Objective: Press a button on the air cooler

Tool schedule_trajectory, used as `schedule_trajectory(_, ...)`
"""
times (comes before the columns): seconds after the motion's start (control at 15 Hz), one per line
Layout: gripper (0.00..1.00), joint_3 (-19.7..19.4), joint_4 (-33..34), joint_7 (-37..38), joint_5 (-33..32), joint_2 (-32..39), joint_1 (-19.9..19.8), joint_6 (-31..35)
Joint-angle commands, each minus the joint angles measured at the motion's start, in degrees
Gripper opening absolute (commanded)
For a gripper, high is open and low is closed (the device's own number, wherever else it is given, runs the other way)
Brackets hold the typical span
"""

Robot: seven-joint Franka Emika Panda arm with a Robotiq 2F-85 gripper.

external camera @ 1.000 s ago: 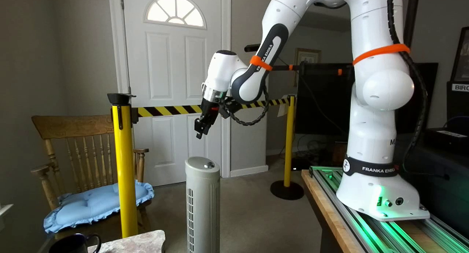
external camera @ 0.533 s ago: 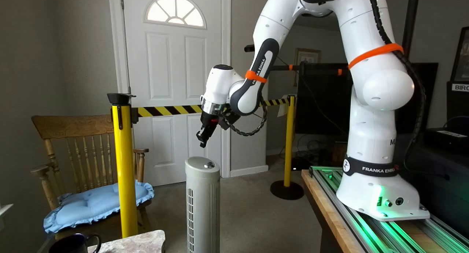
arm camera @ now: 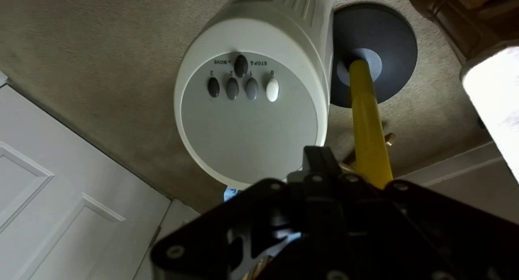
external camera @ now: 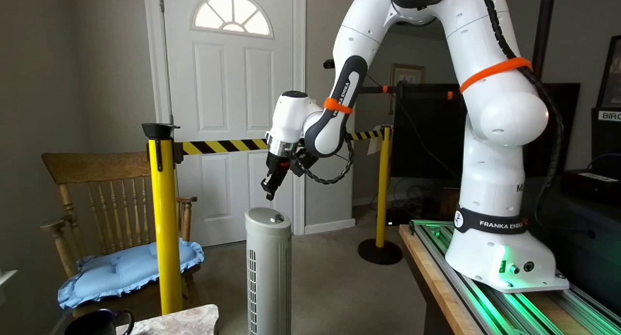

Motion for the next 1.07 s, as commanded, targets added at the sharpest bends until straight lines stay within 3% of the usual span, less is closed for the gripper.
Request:
schedule_trajectory(0.0,0.00,-0.8,0.8,-0.8,-1.0,2.9,-0.7,2.5)
schedule_trajectory(0.4,0.00,-2.9,1.9,-0.9,-1.5,6.8,-0.3,5.3)
schedule_trajectory(0.53,0.00,-5.9,3.4,0.7,-2.9,8.5,1.5,7.8)
schedule_trajectory(1.0,0.00,-7.2,5.4,-0.9,-1.3,13.1,1.7,9.6)
